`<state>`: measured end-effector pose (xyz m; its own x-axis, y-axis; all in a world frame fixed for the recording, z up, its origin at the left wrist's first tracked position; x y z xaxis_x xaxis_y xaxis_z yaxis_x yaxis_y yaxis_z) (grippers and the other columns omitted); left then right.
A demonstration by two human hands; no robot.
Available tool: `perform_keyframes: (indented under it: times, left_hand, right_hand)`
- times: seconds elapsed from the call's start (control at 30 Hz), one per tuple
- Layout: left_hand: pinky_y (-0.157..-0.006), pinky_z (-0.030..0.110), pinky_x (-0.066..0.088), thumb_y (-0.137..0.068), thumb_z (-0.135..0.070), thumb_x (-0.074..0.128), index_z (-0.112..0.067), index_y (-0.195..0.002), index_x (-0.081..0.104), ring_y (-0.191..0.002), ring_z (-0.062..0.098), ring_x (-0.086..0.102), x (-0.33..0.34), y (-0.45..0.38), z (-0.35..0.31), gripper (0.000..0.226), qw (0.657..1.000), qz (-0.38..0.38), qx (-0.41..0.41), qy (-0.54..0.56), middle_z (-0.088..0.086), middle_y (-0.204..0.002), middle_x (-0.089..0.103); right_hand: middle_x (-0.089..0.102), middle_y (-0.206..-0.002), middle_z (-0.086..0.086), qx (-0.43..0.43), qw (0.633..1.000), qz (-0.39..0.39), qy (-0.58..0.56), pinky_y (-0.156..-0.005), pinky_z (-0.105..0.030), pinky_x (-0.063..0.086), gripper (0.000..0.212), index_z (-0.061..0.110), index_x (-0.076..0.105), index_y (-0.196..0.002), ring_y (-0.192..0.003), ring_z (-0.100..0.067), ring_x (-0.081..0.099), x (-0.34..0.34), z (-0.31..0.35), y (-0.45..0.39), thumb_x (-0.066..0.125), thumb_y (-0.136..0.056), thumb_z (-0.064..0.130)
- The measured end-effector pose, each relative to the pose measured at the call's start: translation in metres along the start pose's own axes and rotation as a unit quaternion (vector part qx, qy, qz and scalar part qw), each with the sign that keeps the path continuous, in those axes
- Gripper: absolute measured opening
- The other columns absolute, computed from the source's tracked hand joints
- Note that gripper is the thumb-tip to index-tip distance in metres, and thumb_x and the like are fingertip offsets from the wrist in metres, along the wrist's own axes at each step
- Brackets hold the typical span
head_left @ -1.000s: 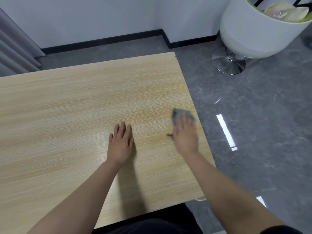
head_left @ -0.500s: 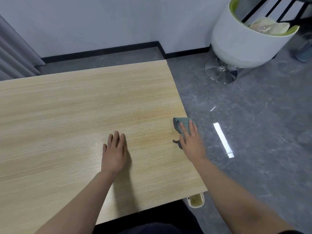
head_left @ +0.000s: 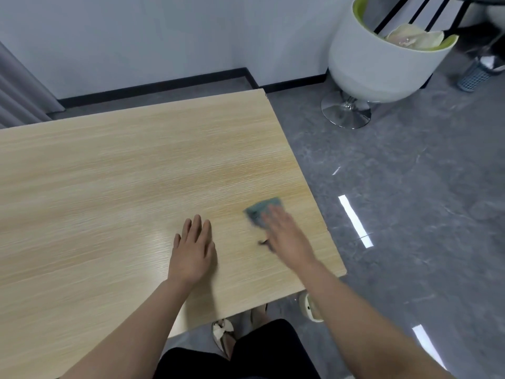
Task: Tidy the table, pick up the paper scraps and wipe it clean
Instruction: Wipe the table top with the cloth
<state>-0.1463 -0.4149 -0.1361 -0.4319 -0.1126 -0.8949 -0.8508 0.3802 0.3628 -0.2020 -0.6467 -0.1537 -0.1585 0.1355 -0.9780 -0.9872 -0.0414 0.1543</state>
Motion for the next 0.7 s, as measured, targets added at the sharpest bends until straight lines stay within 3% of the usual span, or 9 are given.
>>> perform_keyframes:
  times: [0.07, 0.13, 0.2, 0.3, 0.4, 0.43, 0.5, 0.57, 0.7]
  left_hand:
    - [-0.117, 0.042, 0.005, -0.101, -0.033, 0.026, -0.019, -0.152, 0.007, -0.146, 0.023, -0.010, 0.002, 0.005, 0.000, 0.056, 1.000, -0.004, 0.001, 0.006, 0.003, -0.159, -0.008]
    - [-0.117, 0.042, 0.004, -0.101, -0.033, 0.026, -0.019, -0.152, 0.007, -0.146, 0.023, -0.010, 0.004, 0.008, -0.001, 0.056, 1.000, -0.007, 0.001, 0.009, 0.003, -0.159, -0.008]
    - [-0.117, 0.042, 0.004, -0.102, -0.033, 0.026, -0.019, -0.152, 0.007, -0.146, 0.023, -0.009, 0.006, 0.011, -0.001, 0.055, 1.000, -0.010, 0.002, 0.010, 0.003, -0.159, -0.007]
    - [-0.117, 0.042, 0.004, -0.102, -0.032, 0.024, -0.020, -0.152, 0.006, -0.146, 0.023, -0.009, 0.009, 0.013, 0.000, 0.054, 1.000, -0.012, -0.002, 0.007, 0.003, -0.159, -0.007]
    - [-0.117, 0.041, 0.004, -0.102, -0.032, 0.023, -0.020, -0.152, 0.006, -0.146, 0.022, -0.010, 0.012, 0.014, 0.002, 0.054, 1.000, -0.012, 0.001, 0.006, 0.003, -0.159, -0.008]
    - [-0.118, 0.041, 0.004, -0.102, -0.033, 0.023, -0.020, -0.152, 0.006, -0.146, 0.021, -0.010, 0.013, 0.014, 0.003, 0.054, 1.000, -0.012, 0.003, 0.004, 0.002, -0.159, -0.008]
    - [-0.118, 0.041, 0.003, -0.100, -0.039, 0.015, -0.021, -0.152, 0.007, -0.146, 0.021, -0.010, 0.014, 0.015, 0.006, 0.056, 1.000, -0.011, 0.008, -0.001, 0.002, -0.159, -0.007]
    - [-0.117, 0.040, 0.002, -0.090, -0.043, 0.006, -0.022, -0.152, 0.007, -0.146, 0.020, -0.011, 0.014, 0.016, 0.007, 0.065, 1.000, -0.008, 0.007, 0.001, 0.001, -0.159, -0.008]
    - [-0.117, 0.039, 0.000, -0.086, -0.044, 0.004, -0.022, -0.152, 0.005, -0.146, 0.019, -0.013, 0.013, 0.019, 0.005, 0.069, 1.000, -0.006, 0.007, 0.005, -0.001, -0.158, -0.010]
  right_hand:
    - [0.031, -0.150, -0.019, 0.112, 0.993, -0.030, -0.011, -0.114, -0.042, 0.026, 0.062, -0.002, 0.035, -0.140, -0.141, -0.035, 0.024, -0.007, -0.039, 0.004, 0.063, -0.087, 0.015]
    - [0.012, -0.157, -0.011, 0.183, 0.980, -0.031, -0.066, -0.117, -0.034, 0.011, 0.051, 0.007, 0.023, -0.147, -0.146, -0.025, 0.007, -0.009, -0.055, 0.009, 0.038, -0.100, 0.020]
    - [0.006, -0.158, -0.011, 0.227, 0.965, -0.072, -0.109, -0.118, -0.033, 0.004, 0.050, 0.011, 0.018, -0.149, -0.146, -0.025, 0.002, -0.005, -0.039, 0.008, 0.030, -0.102, 0.022]
    - [0.014, -0.156, -0.013, 0.115, 0.985, -0.100, -0.086, -0.119, -0.040, 0.007, 0.051, 0.011, 0.021, -0.148, -0.145, -0.030, 0.008, 0.006, 0.023, 0.011, 0.032, -0.099, 0.024]
    - [-0.002, -0.155, 0.001, -0.050, 0.994, -0.012, -0.101, -0.116, -0.035, -0.009, 0.051, 0.026, 0.010, -0.148, -0.143, -0.016, -0.009, 0.005, 0.073, 0.021, 0.012, -0.100, 0.043]
    - [-0.002, -0.154, 0.003, -0.081, 0.992, 0.000, -0.101, -0.114, -0.034, -0.011, 0.050, 0.027, 0.011, -0.147, -0.143, -0.014, -0.008, 0.004, 0.071, 0.021, 0.014, -0.100, 0.044]
    - [0.014, -0.155, -0.002, -0.096, 0.993, -0.045, -0.061, -0.115, -0.036, -0.002, 0.048, 0.021, 0.025, -0.147, -0.144, -0.018, 0.008, 0.006, 0.046, 0.015, 0.035, -0.101, 0.033]
    - [0.030, -0.152, -0.010, 0.000, 0.995, -0.083, -0.048, -0.116, -0.036, 0.009, 0.050, 0.012, 0.036, -0.143, -0.143, -0.025, 0.021, 0.005, 0.004, 0.009, 0.049, -0.096, 0.020]
    - [0.010, -0.158, -0.007, 0.228, 0.962, -0.083, -0.125, -0.119, -0.037, 0.012, 0.047, 0.016, 0.023, -0.149, -0.146, -0.021, 0.004, -0.004, -0.055, 0.009, 0.029, -0.103, 0.024]
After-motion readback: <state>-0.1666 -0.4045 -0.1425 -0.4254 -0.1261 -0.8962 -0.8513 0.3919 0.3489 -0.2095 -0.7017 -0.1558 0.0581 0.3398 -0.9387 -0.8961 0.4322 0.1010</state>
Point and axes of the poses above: each hand's wrist, its own y-axis away from the middle knuckle, its own x-axis out of the palm, z = x × y, the point moved 1 cm from there along -y, towards the middle knuckle
